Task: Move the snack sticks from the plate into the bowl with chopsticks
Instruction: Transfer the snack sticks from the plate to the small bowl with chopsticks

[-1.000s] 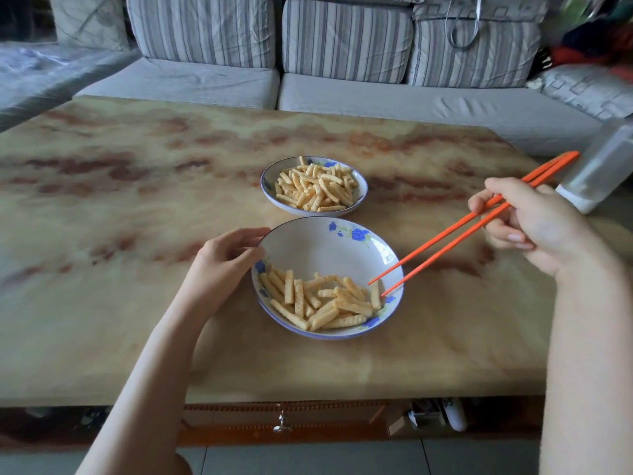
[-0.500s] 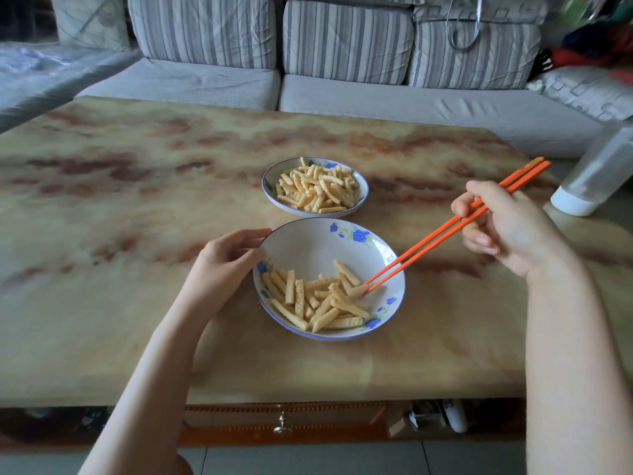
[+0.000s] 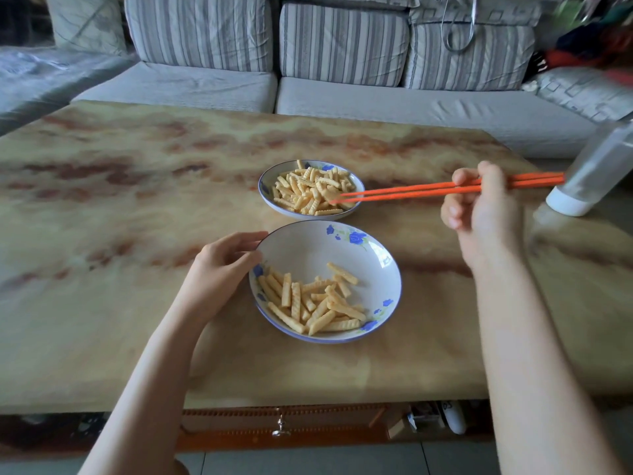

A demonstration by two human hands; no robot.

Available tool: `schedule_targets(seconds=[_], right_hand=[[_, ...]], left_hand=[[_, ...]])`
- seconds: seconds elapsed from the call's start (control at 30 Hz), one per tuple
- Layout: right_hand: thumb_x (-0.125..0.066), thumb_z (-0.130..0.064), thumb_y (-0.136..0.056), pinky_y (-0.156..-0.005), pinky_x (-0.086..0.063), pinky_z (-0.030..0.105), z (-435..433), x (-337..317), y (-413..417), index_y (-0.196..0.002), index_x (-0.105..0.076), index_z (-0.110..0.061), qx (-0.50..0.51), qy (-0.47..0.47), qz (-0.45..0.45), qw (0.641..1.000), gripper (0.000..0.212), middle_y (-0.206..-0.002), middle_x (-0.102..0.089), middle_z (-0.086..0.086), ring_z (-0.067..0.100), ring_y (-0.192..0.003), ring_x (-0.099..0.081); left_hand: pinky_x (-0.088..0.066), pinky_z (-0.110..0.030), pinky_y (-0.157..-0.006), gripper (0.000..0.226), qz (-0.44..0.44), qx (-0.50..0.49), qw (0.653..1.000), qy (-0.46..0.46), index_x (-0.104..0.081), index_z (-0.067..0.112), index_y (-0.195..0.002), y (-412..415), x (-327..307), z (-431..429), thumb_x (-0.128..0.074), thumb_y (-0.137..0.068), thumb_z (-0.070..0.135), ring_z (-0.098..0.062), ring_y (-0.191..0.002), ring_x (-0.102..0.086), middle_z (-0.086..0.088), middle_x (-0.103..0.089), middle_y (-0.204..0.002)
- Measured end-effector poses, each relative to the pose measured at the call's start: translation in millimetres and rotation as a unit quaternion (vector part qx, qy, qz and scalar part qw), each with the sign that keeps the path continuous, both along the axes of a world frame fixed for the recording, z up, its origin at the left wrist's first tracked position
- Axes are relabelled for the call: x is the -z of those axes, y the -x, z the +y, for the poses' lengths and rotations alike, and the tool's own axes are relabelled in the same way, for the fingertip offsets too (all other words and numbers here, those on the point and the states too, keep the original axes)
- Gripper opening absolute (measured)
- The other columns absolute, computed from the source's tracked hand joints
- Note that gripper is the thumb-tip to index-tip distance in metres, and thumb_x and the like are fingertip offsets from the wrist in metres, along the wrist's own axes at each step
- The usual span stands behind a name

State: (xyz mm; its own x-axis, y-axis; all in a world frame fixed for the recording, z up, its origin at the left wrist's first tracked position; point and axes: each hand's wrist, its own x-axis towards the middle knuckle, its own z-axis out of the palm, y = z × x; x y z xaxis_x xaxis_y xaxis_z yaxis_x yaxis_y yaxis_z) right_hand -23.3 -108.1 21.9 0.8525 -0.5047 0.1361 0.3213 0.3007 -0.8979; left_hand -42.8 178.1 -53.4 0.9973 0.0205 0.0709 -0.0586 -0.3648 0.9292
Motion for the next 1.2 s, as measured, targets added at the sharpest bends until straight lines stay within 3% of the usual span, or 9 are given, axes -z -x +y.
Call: schedule_targets(seconds=[0.1, 0.17, 0.23, 0.4, 0.77, 1.03, 1.2], right_hand=[[-0.034, -0.014, -0.098, -0.037, -0.019, 0.018, 16, 11, -9, -0.063, -0.046, -0.01, 0.042, 0.022, 0.009, 0.999, 0.037, -0.042, -0.048, -0.007, 0.012, -0.03, -0.035], [-0.034, -0.015, -0.098, -0.037, -0.021, 0.018, 24, 17, -13, -0.065, -0.047, -0.01, 0.06, 0.037, 0.014, 0.997, 0.035, -0.047, -0.046, 0.0, 0.014, -0.031, -0.038], [-0.033, -0.017, -0.098, -0.037, -0.022, 0.019, 30, 22, -17, -0.067, -0.047, -0.01, 0.067, 0.04, 0.012, 0.997, 0.035, -0.051, -0.044, 0.004, 0.015, -0.032, -0.039], [-0.033, -0.023, -0.102, -0.038, -0.028, 0.019, 44, 27, -24, -0.065, -0.049, -0.011, 0.067, 0.045, 0.006, 0.997, 0.042, -0.038, -0.045, -0.001, 0.015, -0.034, -0.042], [-0.031, -0.028, -0.104, -0.04, -0.037, 0.021, 60, 35, -35, -0.071, -0.053, -0.011, 0.011, 0.105, -0.006, 0.994, 0.044, -0.041, -0.054, 0.001, 0.017, -0.038, -0.047], [-0.032, -0.027, -0.104, -0.039, -0.032, 0.024, 47, 18, -19, -0.068, -0.053, -0.011, -0.006, 0.114, -0.017, 0.993, 0.044, -0.039, -0.051, 0.003, 0.018, -0.034, -0.041], [-0.033, -0.026, -0.103, -0.036, -0.027, 0.018, 27, 5, -3, -0.066, -0.053, -0.011, -0.067, 0.19, 0.005, 0.979, 0.045, -0.036, -0.047, 0.004, 0.018, -0.03, -0.037]], left_hand=[[-0.053, -0.031, -0.09, 0.033, 0.001, 0.001, 1.0, -0.003, -0.069, 0.046, -0.096, 0, 0, 0, -0.057, -0.069, 0.031, -0.005, -0.088, -0.066, 0.01, -0.072, -0.097], [-0.053, -0.033, -0.092, 0.034, 0.0, 0.001, 1.0, -0.005, -0.069, 0.044, -0.097, 0, -1, -1, -0.057, -0.069, 0.031, -0.007, -0.09, -0.066, 0.008, -0.072, -0.099], [-0.053, -0.034, -0.093, 0.033, 0.0, 0.001, 1.0, -0.006, -0.069, 0.044, -0.098, 0, 0, 0, -0.057, -0.069, 0.031, -0.006, -0.09, -0.066, 0.008, -0.073, -0.099], [-0.053, -0.032, -0.092, 0.034, 0.006, 0.0, 1.0, -0.005, -0.069, 0.044, -0.097, -1, -2, -1, -0.057, -0.069, 0.03, -0.004, -0.087, -0.066, 0.01, -0.072, -0.097], [-0.053, -0.036, -0.094, 0.039, 0.011, -0.006, 1.0, -0.007, -0.071, 0.036, -0.106, -1, -1, 0, -0.057, -0.069, 0.03, -0.009, -0.093, -0.068, 0.008, -0.073, -0.1], [-0.054, -0.036, -0.092, 0.034, 0.01, -0.004, 1.0, -0.005, -0.069, 0.043, -0.099, 2, -4, -2, -0.057, -0.069, 0.031, -0.008, -0.09, -0.067, 0.009, -0.072, -0.098], [-0.054, -0.036, -0.092, 0.033, 0.008, -0.009, 1.0, 0.002, -0.069, 0.043, -0.097, 2, -5, -4, -0.057, -0.068, 0.031, -0.009, -0.089, -0.067, 0.009, -0.072, -0.097]])
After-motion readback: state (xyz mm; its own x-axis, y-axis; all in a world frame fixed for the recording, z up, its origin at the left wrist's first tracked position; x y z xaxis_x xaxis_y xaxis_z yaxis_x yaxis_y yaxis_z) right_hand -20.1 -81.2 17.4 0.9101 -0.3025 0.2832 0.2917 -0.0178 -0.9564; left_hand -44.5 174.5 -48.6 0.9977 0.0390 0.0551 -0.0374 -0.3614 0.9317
